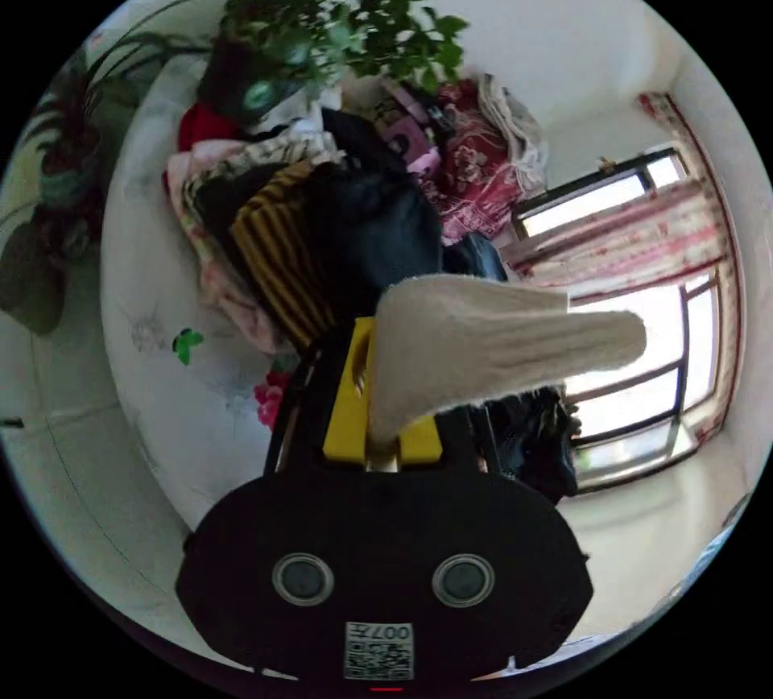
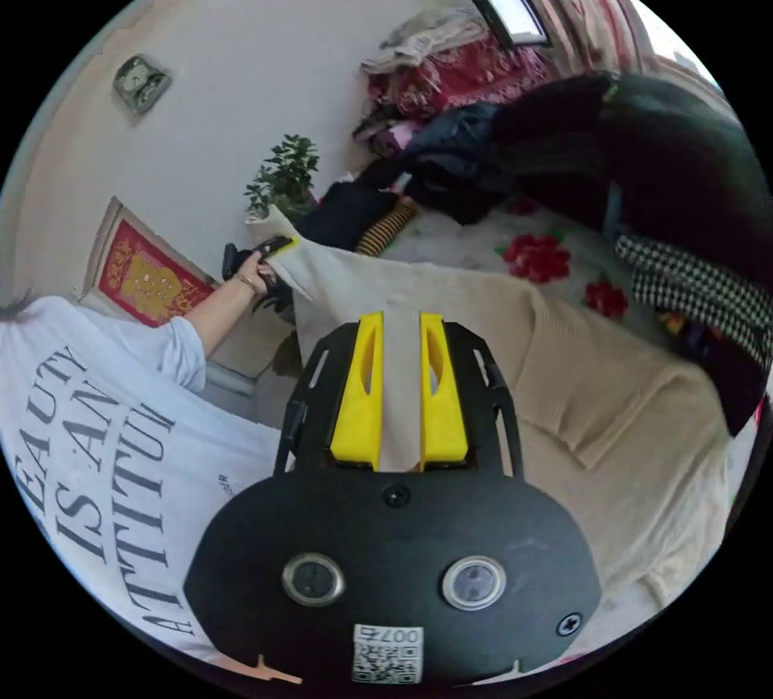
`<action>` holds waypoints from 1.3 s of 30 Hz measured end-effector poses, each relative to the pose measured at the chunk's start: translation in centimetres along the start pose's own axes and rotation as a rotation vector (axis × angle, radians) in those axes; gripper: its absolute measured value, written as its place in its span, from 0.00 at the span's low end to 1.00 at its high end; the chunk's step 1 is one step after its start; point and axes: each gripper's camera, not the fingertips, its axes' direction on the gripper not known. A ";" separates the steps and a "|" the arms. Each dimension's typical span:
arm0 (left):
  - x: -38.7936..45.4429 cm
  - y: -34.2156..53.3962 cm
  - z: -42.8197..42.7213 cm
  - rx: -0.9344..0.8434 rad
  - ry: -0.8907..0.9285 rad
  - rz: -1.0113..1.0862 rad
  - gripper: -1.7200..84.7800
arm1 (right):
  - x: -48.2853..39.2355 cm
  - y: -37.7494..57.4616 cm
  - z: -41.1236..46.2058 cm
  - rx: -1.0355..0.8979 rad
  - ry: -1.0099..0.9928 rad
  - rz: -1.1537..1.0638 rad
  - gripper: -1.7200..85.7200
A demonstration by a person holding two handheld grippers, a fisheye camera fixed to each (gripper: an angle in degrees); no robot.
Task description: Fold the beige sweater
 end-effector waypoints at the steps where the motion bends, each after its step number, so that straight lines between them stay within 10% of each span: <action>1: -3.7 -0.2 -0.2 0.004 0.030 -0.101 0.02 | 2.2 3.0 1.7 -0.066 0.031 0.085 0.09; 14: -3.2 -0.6 -0.4 0.136 0.095 -0.022 0.02 | 7.6 11.5 3.3 -0.158 0.109 0.314 0.11; 20: 19.1 6.4 1.0 0.034 0.354 0.619 0.05 | 9.6 9.4 -0.9 -0.007 0.083 0.335 0.11; 25: 34.9 29.5 8.9 -0.442 0.691 1.181 0.23 | 13.2 11.5 -6.7 0.147 0.143 0.441 0.10; 30: 32.2 44.9 15.6 -0.685 0.427 1.344 0.23 | 18.4 18.4 -10.9 0.180 0.228 0.674 0.10; 39: 16.6 40.1 18.7 -0.744 -0.110 0.998 0.21 | 24.5 20.1 -16.0 0.253 0.230 0.742 0.11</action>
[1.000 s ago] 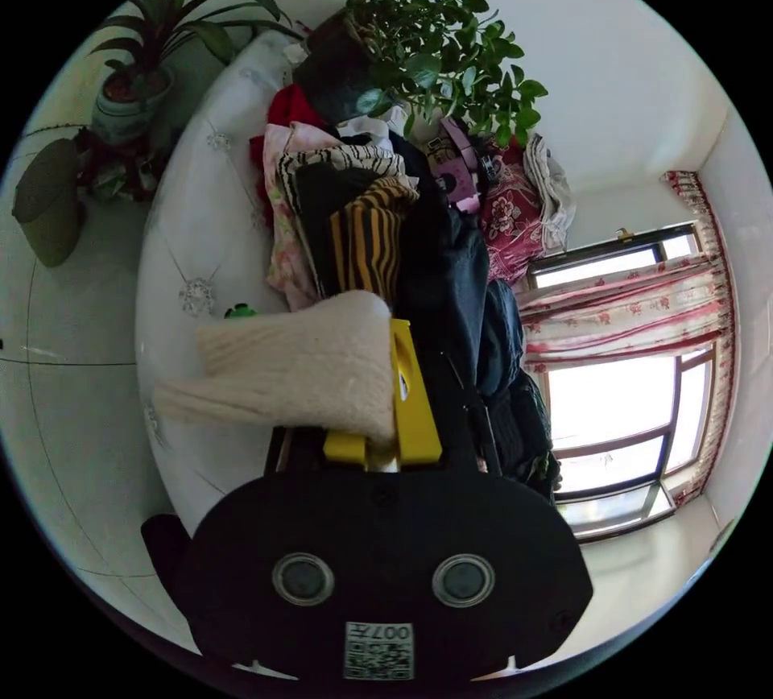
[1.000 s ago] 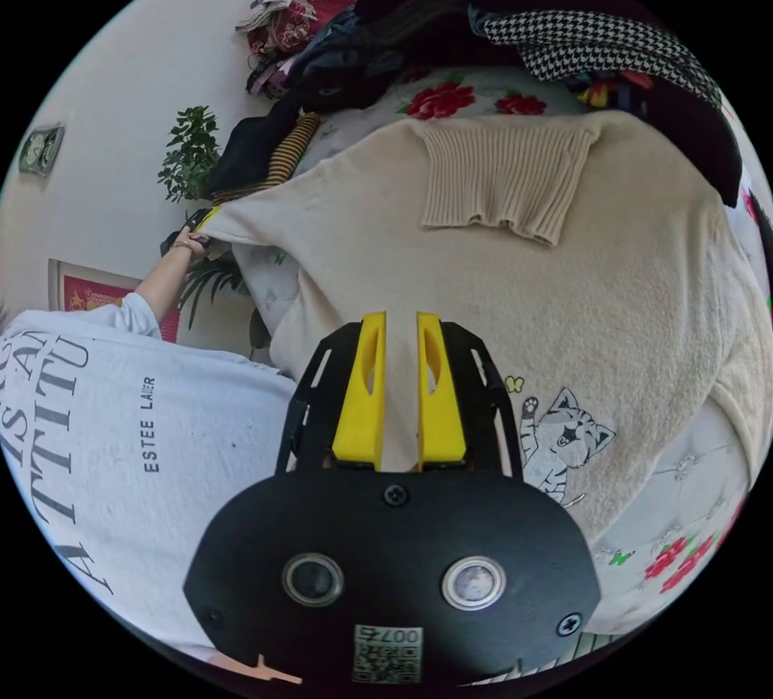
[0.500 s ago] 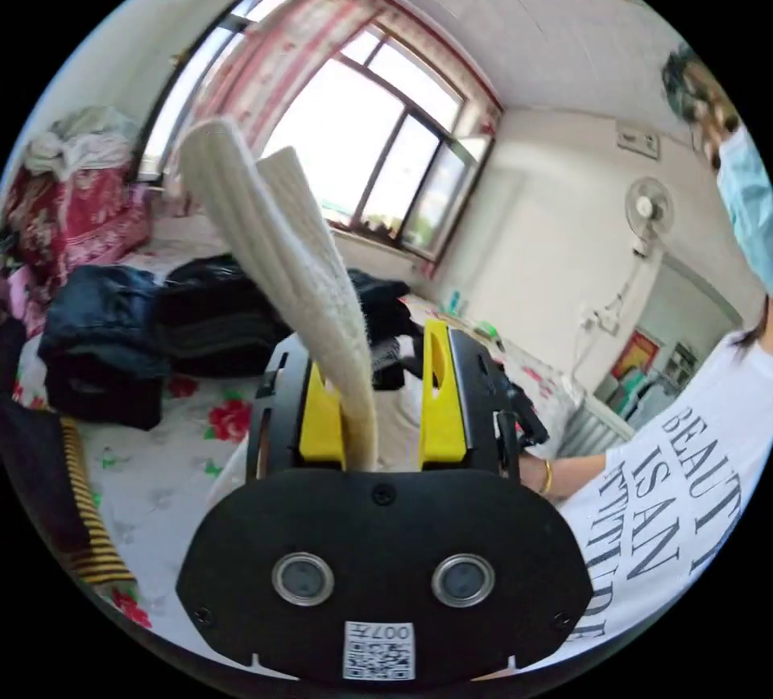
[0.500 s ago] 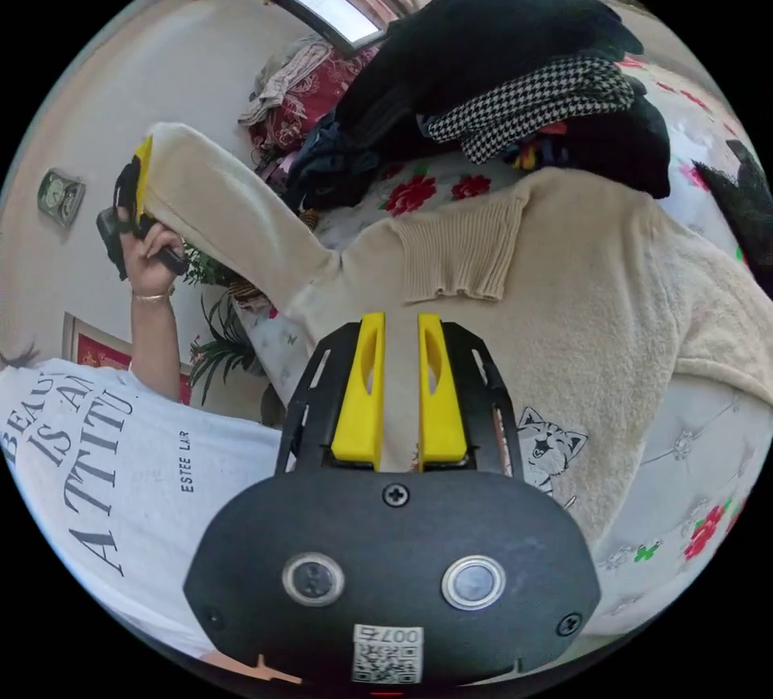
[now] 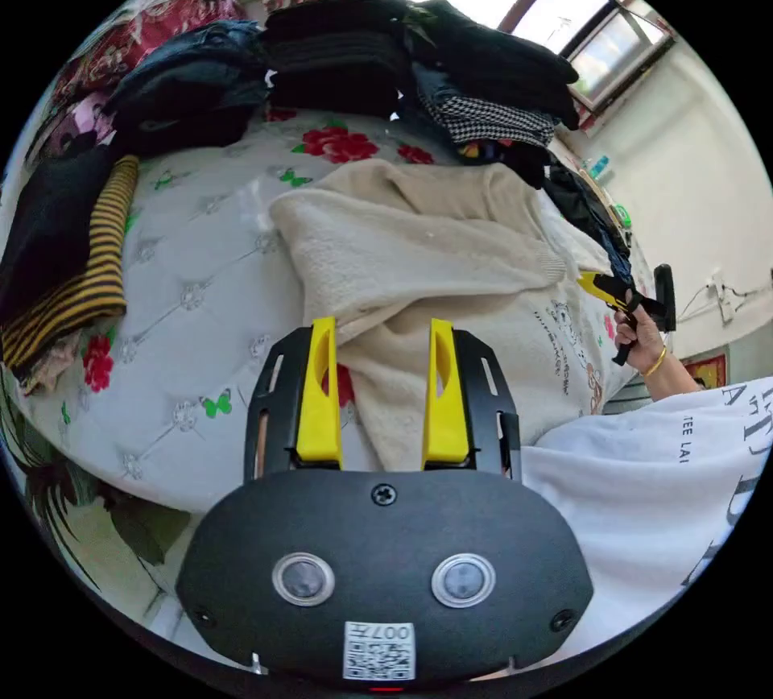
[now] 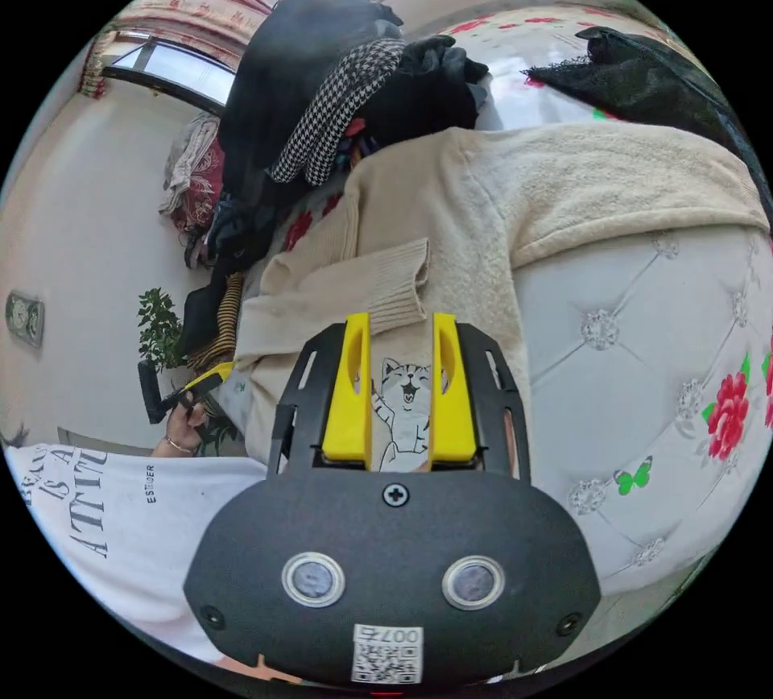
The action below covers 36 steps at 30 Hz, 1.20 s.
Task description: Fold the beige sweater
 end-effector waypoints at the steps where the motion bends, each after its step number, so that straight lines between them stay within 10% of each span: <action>1: -0.4 0.4 0.7 -0.013 -0.023 -0.043 0.21 | -0.3 -1.8 0.3 0.002 0.022 -0.020 0.11; 9: 0.8 -0.8 8.5 -0.216 -0.175 -0.080 0.13 | -1.6 -10.9 3.3 -0.203 0.144 -0.142 0.05; 13: 0.2 -1.3 6.8 -0.189 -0.208 -0.109 0.03 | -5.1 -12.6 -7.7 0.036 0.087 -0.308 0.03; 17: -0.4 1.8 5.5 -0.167 -0.195 -0.124 0.04 | -5.1 -12.2 -15.9 0.198 0.092 -0.330 0.03; 22: -2.3 4.0 8.5 -0.174 -0.157 -0.197 0.12 | 3.4 -13.7 -9.1 -0.120 0.187 -0.108 0.07; 36: -3.0 -2.7 8.4 -0.042 -0.118 -0.056 0.16 | 4.5 1.6 -21.6 -0.178 0.092 -0.140 0.11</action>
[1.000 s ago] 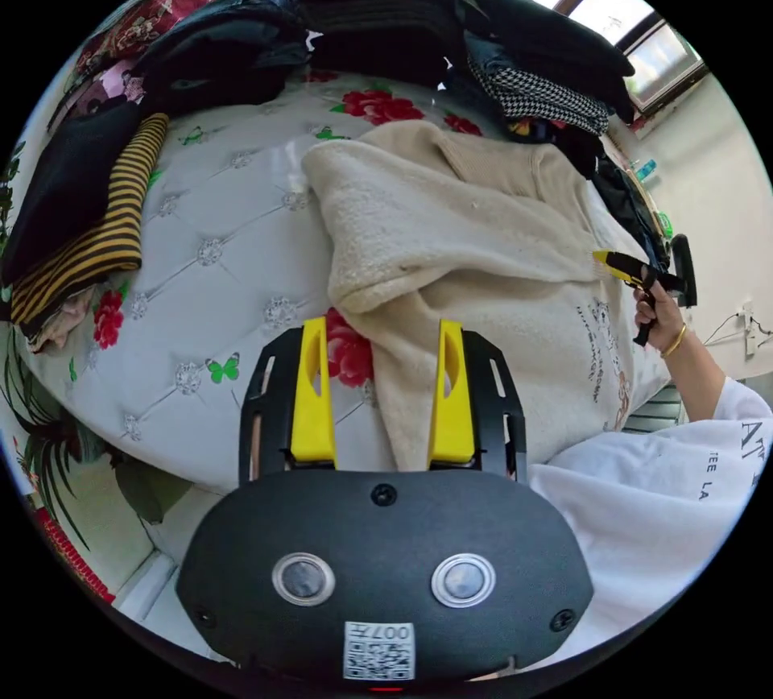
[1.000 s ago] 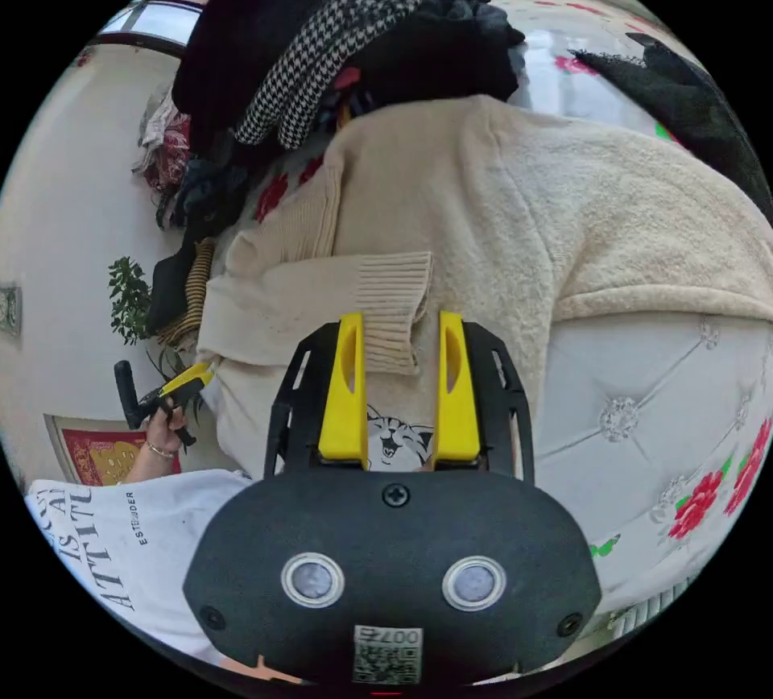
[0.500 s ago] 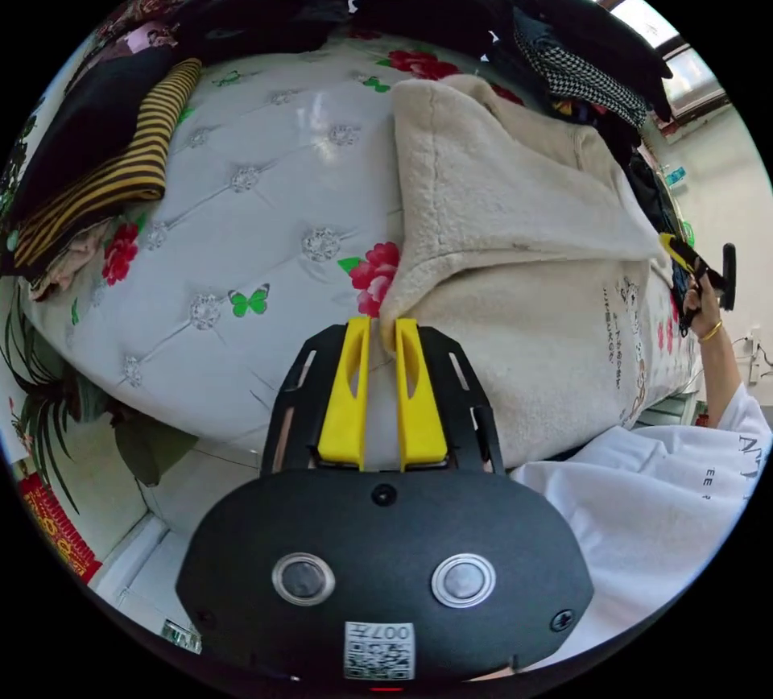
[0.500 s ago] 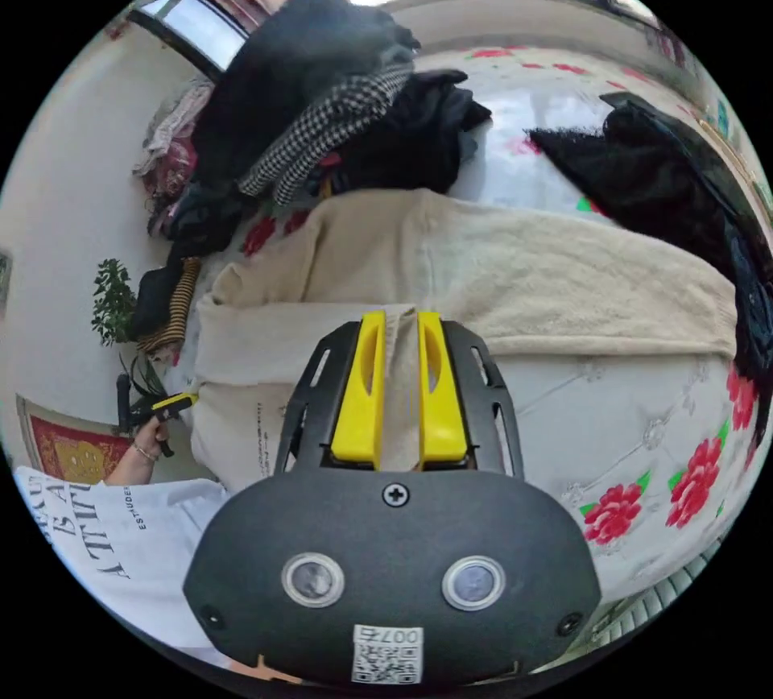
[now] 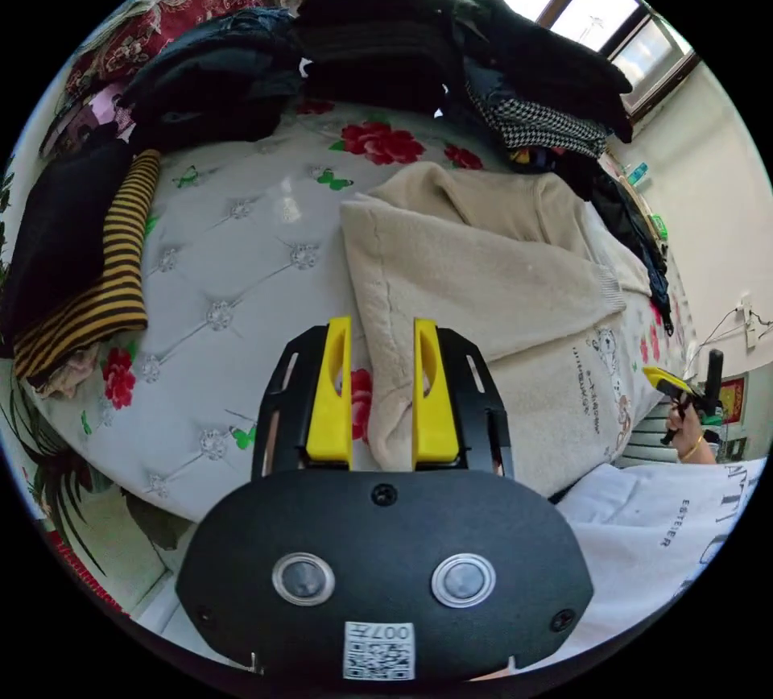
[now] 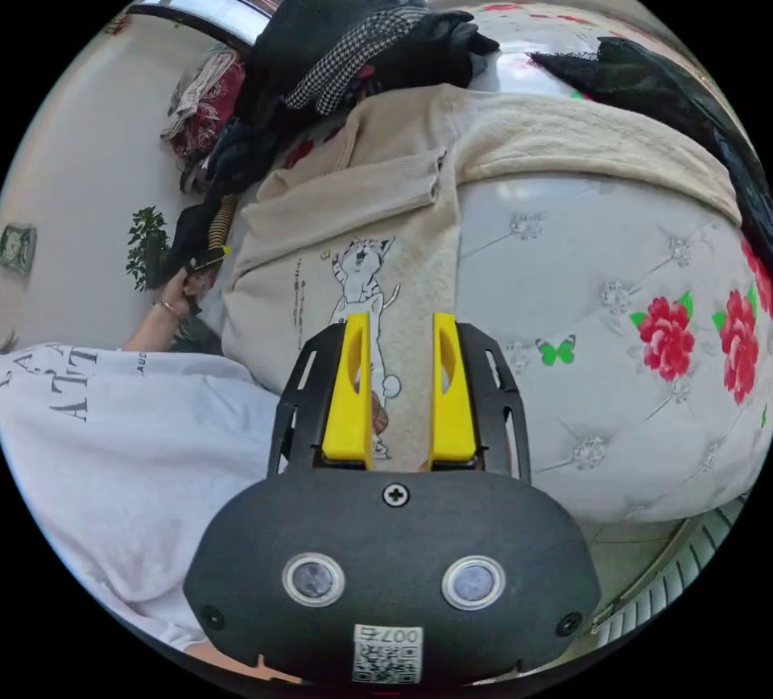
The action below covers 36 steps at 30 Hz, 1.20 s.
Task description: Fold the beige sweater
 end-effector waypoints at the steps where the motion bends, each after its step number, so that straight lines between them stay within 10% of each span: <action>1: 0.1 -0.9 2.5 -0.066 -0.071 -0.003 0.16 | -0.7 2.3 -0.1 -0.029 0.002 -0.011 0.11; 9: -3.5 0.8 3.6 -0.019 -0.039 -0.128 0.15 | 1.2 10.0 -2.7 -0.041 -0.067 0.138 0.12; 23: -6.9 16.1 -5.0 -0.075 -0.073 -0.466 0.10 | 31.4 2.8 -21.3 0.921 -0.205 0.902 0.13; 32: -6.8 19.5 -5.9 -0.097 -0.053 -0.550 0.09 | 28.5 -3.7 -24.2 0.985 -0.394 0.805 0.03; 36: -6.6 19.1 -6.0 -0.078 -0.021 -0.535 0.09 | 15.1 -10.2 -29.7 0.934 -0.350 0.325 0.02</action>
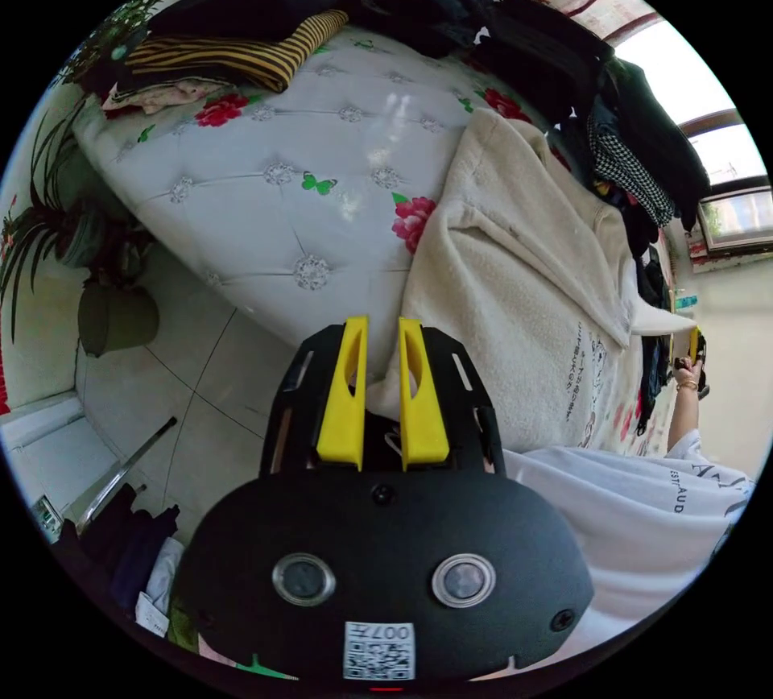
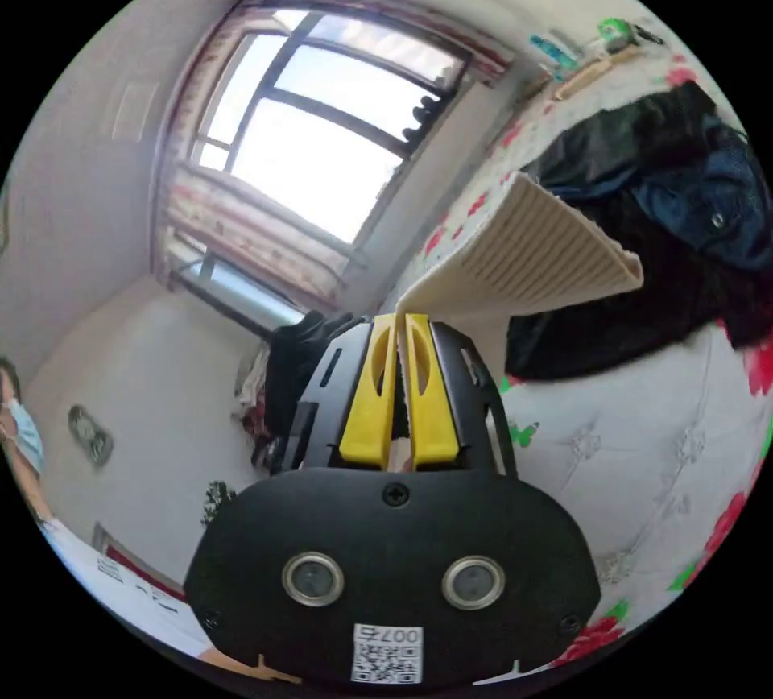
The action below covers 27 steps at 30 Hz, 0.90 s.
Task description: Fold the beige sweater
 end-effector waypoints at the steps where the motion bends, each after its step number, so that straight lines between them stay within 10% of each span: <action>1: 0.1 -0.1 0.1 0.002 0.012 0.006 0.09 | -6.7 1.2 1.8 -0.071 -0.032 -0.195 0.02; 9: 0.2 -1.2 0.7 0.021 0.114 0.043 0.09 | -38.1 34.7 15.0 -0.572 -0.158 -1.135 0.04; 15: -1.0 -1.2 -0.2 0.053 0.163 0.104 0.11 | -36.1 56.1 26.4 -1.167 -0.177 -0.944 0.06; 27: -7.8 6.1 0.9 -0.097 0.165 0.277 0.17 | -16.5 48.4 8.9 -0.932 0.327 -0.328 0.12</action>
